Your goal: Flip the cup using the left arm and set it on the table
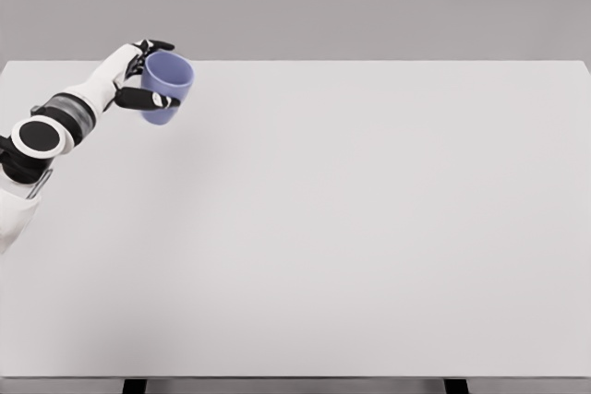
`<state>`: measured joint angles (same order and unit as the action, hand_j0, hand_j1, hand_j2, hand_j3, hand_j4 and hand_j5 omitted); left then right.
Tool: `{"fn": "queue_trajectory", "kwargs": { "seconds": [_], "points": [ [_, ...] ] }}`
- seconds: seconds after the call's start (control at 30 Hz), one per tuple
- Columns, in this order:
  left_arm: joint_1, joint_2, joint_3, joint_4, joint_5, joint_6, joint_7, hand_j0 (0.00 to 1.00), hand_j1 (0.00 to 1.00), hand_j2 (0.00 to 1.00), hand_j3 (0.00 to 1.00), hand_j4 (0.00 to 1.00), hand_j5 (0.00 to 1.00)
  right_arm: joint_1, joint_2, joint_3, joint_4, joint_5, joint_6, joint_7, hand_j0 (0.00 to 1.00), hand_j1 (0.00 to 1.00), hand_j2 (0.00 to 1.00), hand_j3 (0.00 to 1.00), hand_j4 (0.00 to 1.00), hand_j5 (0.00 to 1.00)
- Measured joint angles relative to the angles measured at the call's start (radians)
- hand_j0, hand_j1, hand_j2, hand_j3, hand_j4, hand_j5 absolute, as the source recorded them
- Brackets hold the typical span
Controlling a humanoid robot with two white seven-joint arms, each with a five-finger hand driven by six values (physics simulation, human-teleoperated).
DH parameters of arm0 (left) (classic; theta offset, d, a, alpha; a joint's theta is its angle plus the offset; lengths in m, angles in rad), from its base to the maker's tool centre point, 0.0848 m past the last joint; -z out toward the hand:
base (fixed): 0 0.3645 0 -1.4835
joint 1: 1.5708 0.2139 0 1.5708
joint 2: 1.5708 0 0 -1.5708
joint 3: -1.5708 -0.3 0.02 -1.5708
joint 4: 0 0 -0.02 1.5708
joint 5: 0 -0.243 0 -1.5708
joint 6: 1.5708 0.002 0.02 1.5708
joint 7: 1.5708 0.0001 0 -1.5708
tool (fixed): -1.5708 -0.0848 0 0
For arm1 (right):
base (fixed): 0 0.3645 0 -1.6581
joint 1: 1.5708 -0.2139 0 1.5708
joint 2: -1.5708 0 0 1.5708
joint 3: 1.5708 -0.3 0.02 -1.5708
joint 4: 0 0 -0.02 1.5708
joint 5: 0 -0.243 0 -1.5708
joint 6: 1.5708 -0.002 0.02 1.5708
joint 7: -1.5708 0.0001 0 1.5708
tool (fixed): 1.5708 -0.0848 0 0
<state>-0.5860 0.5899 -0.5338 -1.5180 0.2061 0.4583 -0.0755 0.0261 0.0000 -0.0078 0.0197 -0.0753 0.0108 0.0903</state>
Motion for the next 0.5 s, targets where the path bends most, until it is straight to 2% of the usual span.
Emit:
{"fn": "queue_trajectory", "kwargs": {
  "seconds": [0.37,0.4,0.43,0.47,0.5],
  "points": [
    [0.055,-0.042,0.044,0.053,0.020,-0.092,0.000,0.84,0.84,0.84,0.84,0.84,0.84,0.000,0.000,0.000,0.000,0.000,0.000,0.000,1.00,1.00,1.00,1.00,1.00,1.00],
    [0.057,-0.043,0.045,0.056,0.020,-0.098,0.000,0.85,0.85,0.85,0.85,0.85,0.85,0.000,0.000,0.000,0.000,0.000,0.000,0.000,1.00,1.00,1.00,1.00,1.00,1.00],
    [0.057,-0.044,0.046,0.058,0.020,-0.103,0.000,0.96,0.96,0.96,0.96,0.96,0.96,0.000,0.000,0.000,0.000,0.000,0.000,0.000,1.00,1.00,1.00,1.00,1.00,1.00],
    [0.063,-0.044,0.047,0.059,0.020,-0.107,0.000,1.00,1.00,1.00,1.00,1.00,1.00,0.000,0.000,0.000,0.000,0.000,0.000,0.000,1.00,1.00,1.00,1.00,1.00,1.00],
    [0.063,-0.044,0.047,0.060,0.019,-0.110,0.000,1.00,1.00,1.00,1.00,1.00,1.00,0.000,0.000,0.000,0.000,0.000,0.000,0.000,1.00,1.00,1.00,1.00,1.00,1.00]
  ]
}}
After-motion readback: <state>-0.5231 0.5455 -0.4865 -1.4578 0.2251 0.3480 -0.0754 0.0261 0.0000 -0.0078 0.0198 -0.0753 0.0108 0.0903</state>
